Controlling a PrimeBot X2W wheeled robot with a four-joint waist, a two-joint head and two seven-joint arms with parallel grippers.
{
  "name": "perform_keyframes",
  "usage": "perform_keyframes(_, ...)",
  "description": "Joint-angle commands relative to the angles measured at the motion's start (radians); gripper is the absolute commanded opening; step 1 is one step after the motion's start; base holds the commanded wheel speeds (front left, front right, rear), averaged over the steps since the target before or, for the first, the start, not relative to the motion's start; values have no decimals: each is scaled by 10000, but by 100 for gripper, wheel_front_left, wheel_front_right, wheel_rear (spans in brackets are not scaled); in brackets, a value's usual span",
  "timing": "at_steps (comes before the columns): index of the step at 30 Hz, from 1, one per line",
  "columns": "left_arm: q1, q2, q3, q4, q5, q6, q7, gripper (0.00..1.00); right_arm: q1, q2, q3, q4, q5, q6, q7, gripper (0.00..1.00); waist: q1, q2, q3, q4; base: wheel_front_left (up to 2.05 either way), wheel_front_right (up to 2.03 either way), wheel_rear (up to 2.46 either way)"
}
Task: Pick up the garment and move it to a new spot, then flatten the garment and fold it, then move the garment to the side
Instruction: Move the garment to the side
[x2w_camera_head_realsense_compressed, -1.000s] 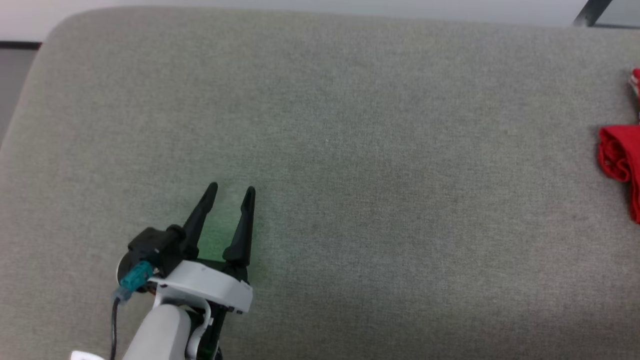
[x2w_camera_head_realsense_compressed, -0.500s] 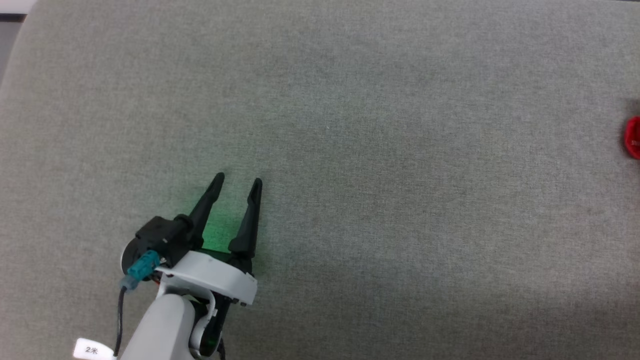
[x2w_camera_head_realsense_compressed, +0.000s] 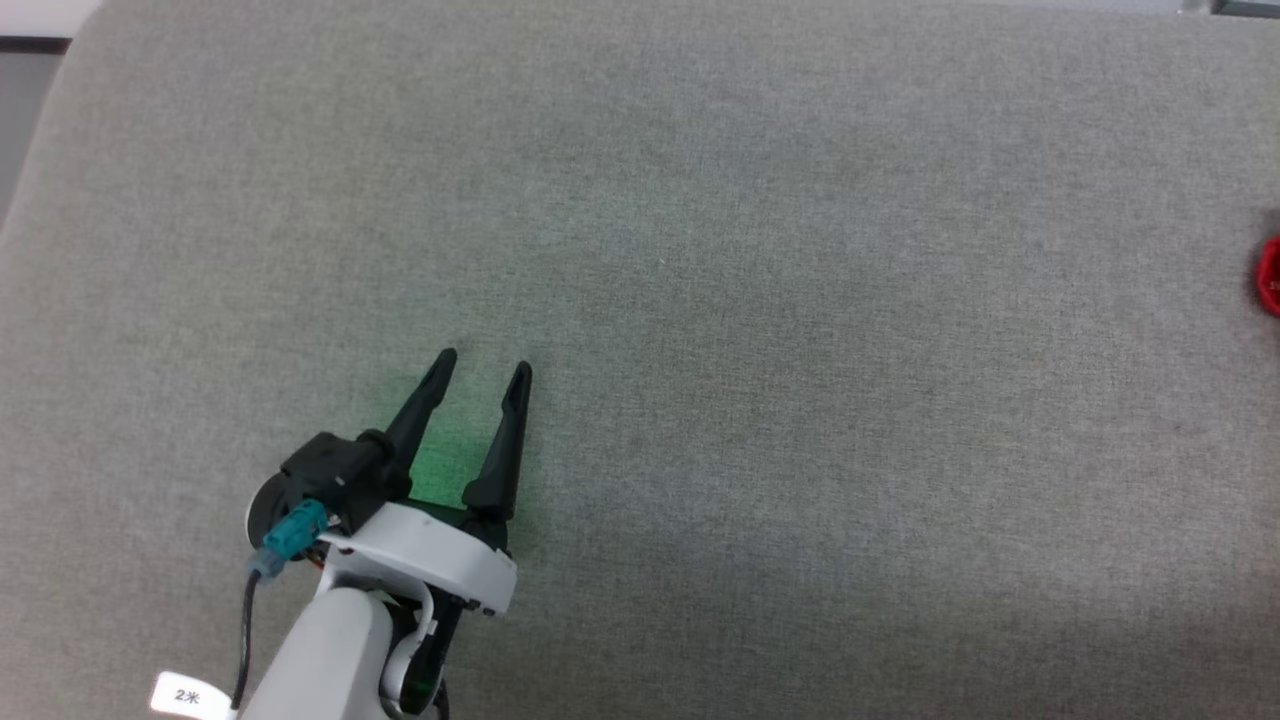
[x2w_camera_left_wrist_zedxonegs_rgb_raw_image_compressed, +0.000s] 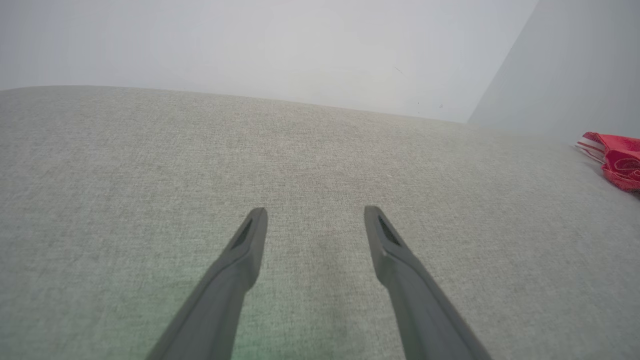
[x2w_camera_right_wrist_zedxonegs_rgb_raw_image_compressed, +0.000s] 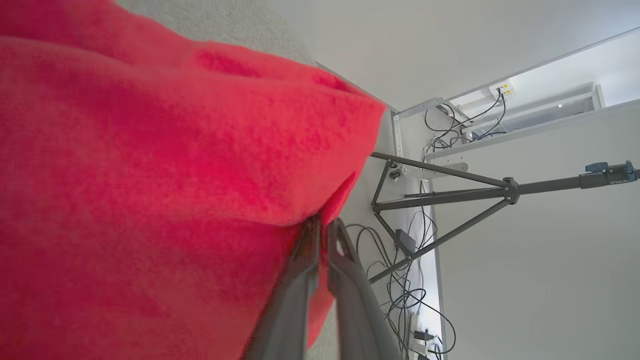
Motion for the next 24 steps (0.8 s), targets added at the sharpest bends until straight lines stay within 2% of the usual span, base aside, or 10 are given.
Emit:
perform_keyframes(1,7,32,-4,29,-30,-32,-4,100,114,188,-151,-146,-156,-19,-101,100,0,0,-69,-18,0,0,0)
perform_keyframes(7,162,55,-37,131,-59,-35,-4,100,198,564,-396,-456,-309,-19,-112,100,0,0,-434,-95,0,0,0)
perform_keyframes(15,478,66,143,114,-113,-30,-4,100,271,1089,-94,-1146,-58,-19,-780,100,0,0,-1272,-267,0,0,0)
perform_keyframes(21,1027,100,543,-94,-61,-20,-5,100,648,2028,422,-1915,1285,-19,-1751,100,0,0,-2114,-457,0,0,0)
perform_keyframes(24,1396,203,774,-142,-13,-9,-5,100,1090,2679,675,-2462,2346,-19,-2236,100,0,0,-2563,-575,0,0,0)
